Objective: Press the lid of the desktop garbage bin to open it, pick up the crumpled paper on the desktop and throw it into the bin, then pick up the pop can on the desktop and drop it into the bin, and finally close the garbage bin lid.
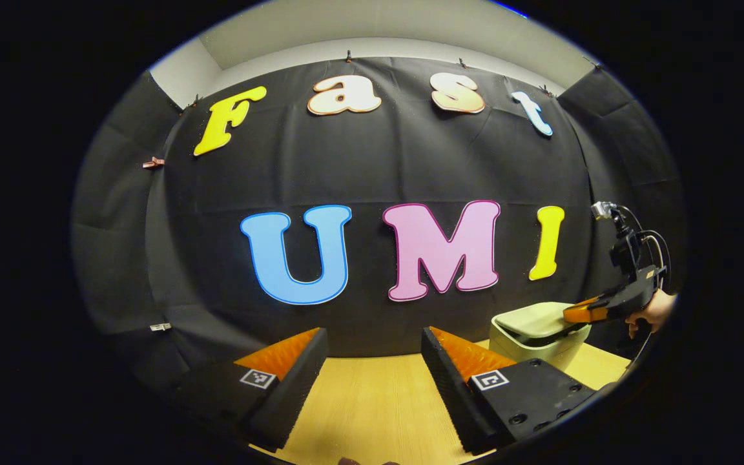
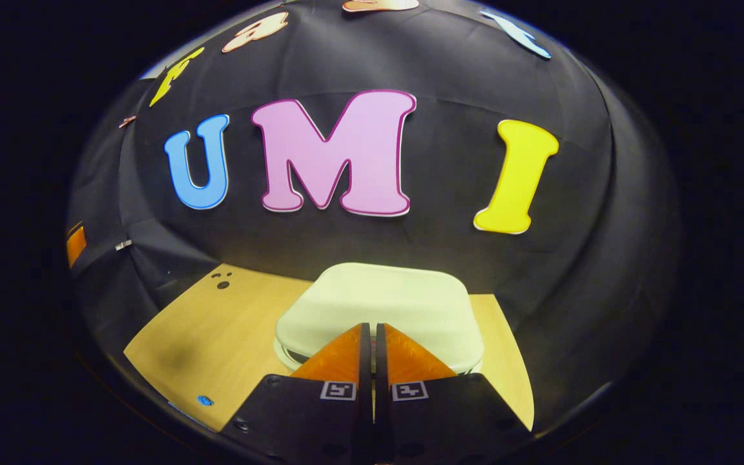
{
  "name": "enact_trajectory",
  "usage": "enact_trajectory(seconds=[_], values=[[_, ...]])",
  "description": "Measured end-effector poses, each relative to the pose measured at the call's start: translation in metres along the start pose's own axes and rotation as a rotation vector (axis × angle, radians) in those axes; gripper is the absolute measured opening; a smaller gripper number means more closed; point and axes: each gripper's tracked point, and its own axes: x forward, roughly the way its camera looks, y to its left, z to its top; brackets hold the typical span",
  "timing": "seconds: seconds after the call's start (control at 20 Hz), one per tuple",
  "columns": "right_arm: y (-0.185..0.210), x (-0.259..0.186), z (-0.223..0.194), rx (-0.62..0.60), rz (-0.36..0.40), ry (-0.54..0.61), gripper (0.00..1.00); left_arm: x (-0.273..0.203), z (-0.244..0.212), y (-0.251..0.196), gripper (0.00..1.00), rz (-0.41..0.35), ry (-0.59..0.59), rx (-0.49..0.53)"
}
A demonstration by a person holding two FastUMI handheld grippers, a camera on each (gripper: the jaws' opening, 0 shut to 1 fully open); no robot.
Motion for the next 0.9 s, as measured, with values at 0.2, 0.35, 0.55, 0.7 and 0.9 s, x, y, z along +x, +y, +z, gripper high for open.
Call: enact_trajectory(seconds=[0.2,0.35,0.55,0.7,0.9], values=[[-0.002,-0.010,0.023,-0.039,-0.018,-0.084,0.05,-0.002,-0.001,0.000,0.94,-0.007,0.004,-0.008],[-0.001,-0.016,0.036,-0.063,-0.024,-0.127,0.05,-0.004,-0.004,0.001,0.94,-0.008,0.013,-0.014],[0.003,-0.027,0.050,-0.059,-0.024,-0.181,0.05,-0.006,-0.006,0.004,0.94,-0.008,0.017,-0.016],[0.004,-0.035,0.060,-0.072,-0.028,-0.226,0.04,-0.008,-0.008,0.006,0.94,-0.011,0.020,-0.014],[0.015,-0.044,0.061,-0.095,-0.003,-0.237,0.12,-0.009,-0.015,0.010,0.94,-0.009,0.038,-0.009]])
